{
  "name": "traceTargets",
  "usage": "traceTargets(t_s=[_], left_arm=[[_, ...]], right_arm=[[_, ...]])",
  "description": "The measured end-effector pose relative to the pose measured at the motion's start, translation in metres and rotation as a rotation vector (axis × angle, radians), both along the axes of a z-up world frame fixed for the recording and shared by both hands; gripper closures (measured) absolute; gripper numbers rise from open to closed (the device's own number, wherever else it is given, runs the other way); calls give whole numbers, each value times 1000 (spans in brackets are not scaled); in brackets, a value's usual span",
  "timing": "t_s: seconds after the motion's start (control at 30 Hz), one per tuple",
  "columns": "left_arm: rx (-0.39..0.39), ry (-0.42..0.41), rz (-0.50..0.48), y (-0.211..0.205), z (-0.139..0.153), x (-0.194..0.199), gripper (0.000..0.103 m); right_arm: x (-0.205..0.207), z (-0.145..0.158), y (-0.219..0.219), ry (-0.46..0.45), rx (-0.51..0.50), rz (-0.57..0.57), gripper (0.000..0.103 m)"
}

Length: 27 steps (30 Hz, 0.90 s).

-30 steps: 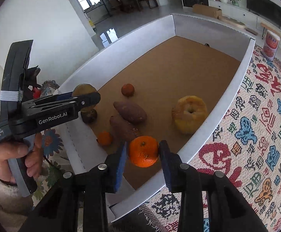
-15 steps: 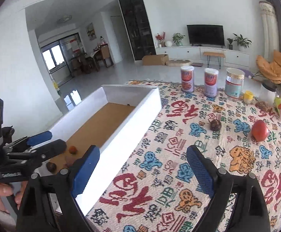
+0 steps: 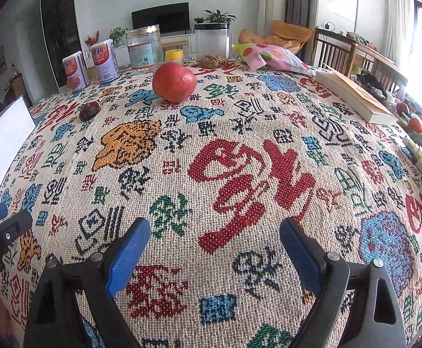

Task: Organize fruits
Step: 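Move both grippers back over the table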

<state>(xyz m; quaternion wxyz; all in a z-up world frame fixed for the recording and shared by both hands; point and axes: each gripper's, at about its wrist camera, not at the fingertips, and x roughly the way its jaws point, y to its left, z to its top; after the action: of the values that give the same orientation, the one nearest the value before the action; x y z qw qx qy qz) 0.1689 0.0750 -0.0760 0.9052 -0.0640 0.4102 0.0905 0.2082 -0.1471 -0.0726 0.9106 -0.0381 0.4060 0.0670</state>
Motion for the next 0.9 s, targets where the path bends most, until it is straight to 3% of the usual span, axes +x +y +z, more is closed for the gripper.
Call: traceTargets(t_s=[0.17,0.4,0.9], left_arm=[[31,40,-3,-4,-10,6,7],[32,73,2,-4,-16,12,7],[35,76,-1,-5,-17,14,4]], right_arm=[[7,-11,2,53,-19,-11,12],[10,-16,-3,88,-1,-30,0],[11,-16,-3,92,4,-27,0]])
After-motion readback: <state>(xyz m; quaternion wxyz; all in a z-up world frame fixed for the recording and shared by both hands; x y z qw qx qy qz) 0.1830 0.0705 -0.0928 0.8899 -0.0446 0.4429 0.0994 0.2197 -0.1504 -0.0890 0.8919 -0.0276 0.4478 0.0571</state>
